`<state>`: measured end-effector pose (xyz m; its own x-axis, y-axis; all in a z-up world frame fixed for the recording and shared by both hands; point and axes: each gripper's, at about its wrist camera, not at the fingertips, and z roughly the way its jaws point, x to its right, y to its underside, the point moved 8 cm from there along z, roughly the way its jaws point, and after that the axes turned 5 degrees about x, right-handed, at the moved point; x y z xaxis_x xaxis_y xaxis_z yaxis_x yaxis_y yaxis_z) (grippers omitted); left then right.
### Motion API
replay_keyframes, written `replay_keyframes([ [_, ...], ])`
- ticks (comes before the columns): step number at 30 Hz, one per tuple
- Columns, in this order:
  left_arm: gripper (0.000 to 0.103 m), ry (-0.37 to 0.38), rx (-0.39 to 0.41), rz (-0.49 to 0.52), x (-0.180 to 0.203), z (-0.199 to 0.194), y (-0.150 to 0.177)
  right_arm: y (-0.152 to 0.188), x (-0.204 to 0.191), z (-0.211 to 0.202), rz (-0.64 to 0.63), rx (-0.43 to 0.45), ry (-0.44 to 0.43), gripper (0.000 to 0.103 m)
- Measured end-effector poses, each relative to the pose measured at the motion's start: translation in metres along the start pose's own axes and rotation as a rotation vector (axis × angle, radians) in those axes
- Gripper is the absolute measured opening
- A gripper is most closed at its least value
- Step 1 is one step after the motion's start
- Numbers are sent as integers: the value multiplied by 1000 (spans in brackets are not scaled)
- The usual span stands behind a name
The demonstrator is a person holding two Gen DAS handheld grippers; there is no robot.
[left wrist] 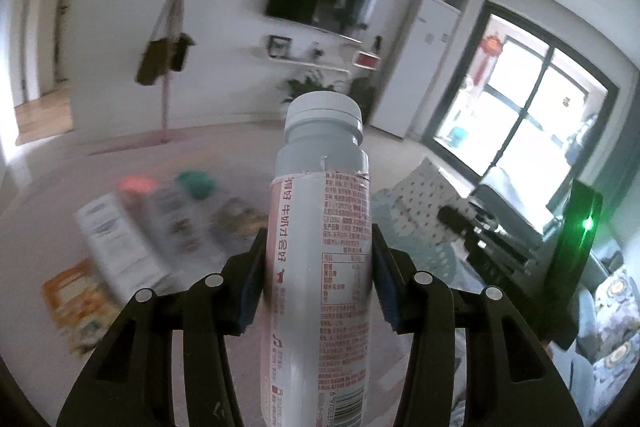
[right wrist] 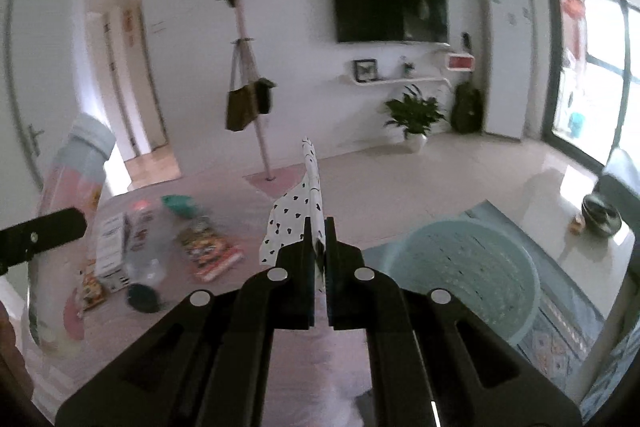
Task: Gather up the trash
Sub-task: 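Carry the bottle and paper to the blue basket and release both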
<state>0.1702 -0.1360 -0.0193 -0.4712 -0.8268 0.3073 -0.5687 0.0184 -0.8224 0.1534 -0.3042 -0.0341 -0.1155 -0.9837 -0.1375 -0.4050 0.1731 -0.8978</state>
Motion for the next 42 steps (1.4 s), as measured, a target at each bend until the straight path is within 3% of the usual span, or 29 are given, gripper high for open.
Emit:
replay_keyframes([
  [11, 46, 151, -127, 82, 93, 130, -4, 32, 115, 36, 170, -82, 180, 3],
  [16, 46, 202, -195, 43, 111, 191, 13, 55, 155, 56, 241, -145, 266, 3],
  [20, 46, 201, -263, 38, 114, 233, 33, 78, 177, 74, 295, -206, 308, 3],
  [27, 46, 206, -305, 36, 115, 271, 49, 101, 196, 92, 311, -274, 356, 3],
  [31, 53, 221, -315, 28, 116, 271, 51, 105, 204, 95, 329, -299, 357, 5],
  [32, 58, 225, -312, 29, 117, 268, 51, 106, 205, 95, 335, -305, 348, 6],
  [35, 69, 234, -296, 34, 117, 257, 46, 106, 204, 92, 354, -311, 327, 15],
  [38, 73, 239, -272, 27, 119, 241, 41, 100, 200, 85, 351, -293, 330, 29],
  [40, 77, 242, -252, 22, 117, 227, 35, 94, 197, 78, 348, -276, 328, 55],
  [42, 79, 244, -229, 25, 114, 212, 28, 87, 191, 69, 347, -246, 322, 58],
])
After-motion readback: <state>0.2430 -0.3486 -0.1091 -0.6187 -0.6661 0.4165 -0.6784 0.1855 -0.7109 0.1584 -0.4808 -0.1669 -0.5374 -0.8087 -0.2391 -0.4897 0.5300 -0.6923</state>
